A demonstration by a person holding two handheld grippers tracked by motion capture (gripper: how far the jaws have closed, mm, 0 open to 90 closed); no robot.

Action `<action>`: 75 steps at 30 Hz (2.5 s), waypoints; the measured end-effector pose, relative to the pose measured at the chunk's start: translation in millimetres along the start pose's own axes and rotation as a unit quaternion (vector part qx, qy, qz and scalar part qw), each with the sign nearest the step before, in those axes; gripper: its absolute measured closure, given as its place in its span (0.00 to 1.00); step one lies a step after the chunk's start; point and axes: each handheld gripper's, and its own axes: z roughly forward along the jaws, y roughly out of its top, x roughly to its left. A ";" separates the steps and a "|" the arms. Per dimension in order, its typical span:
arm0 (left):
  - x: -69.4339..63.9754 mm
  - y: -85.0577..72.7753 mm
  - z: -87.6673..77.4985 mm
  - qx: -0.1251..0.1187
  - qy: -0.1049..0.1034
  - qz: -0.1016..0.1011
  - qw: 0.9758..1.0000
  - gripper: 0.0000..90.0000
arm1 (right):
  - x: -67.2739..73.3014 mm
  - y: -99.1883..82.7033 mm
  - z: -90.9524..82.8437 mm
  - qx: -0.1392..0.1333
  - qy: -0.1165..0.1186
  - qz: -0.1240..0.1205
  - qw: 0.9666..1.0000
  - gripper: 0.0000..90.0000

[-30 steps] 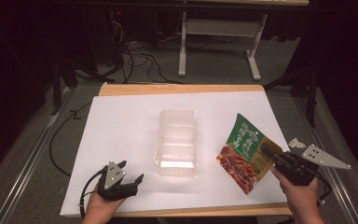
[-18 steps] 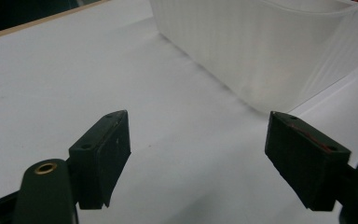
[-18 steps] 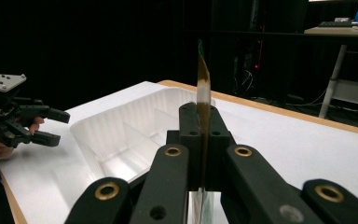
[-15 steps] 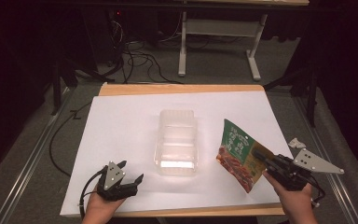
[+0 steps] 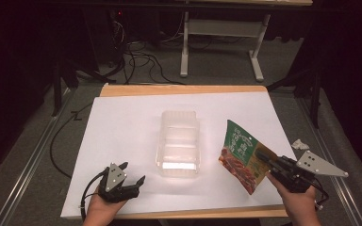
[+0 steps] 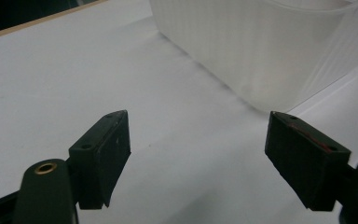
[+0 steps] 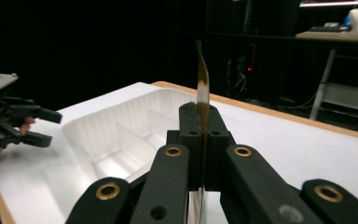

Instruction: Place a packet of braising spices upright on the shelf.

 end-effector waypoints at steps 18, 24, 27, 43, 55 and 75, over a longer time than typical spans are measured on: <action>2.8 -1.1 -4.2 -0.008 0.006 -0.009 1.000 0.25 | -6.9 29.3 1.4 -0.022 -0.009 -0.034 0.999 1.00; 4.1 -1.4 -5.8 -0.010 0.007 -0.012 1.000 0.25 | -8.1 40.2 12.7 -0.029 -0.001 -0.038 0.999 1.00; 4.4 -1.4 -6.2 -0.011 0.009 -0.012 1.000 0.25 | -7.8 48.3 20.3 -0.030 0.004 -0.042 0.999 1.00; 6.7 -4.1 -12.4 -0.013 0.016 -0.013 1.000 0.25 | 0.4 75.3 48.8 -0.054 0.033 -0.049 0.997 1.00; 9.4 -4.6 -18.4 -0.027 0.021 -0.019 0.999 0.25 | 23.2 79.8 76.5 -0.070 0.076 -0.039 0.994 1.00; 14.0 -2.4 -25.3 -0.064 0.002 -0.036 0.997 0.09 | 55.9 83.7 108.4 -0.068 0.122 -0.035 0.990 1.00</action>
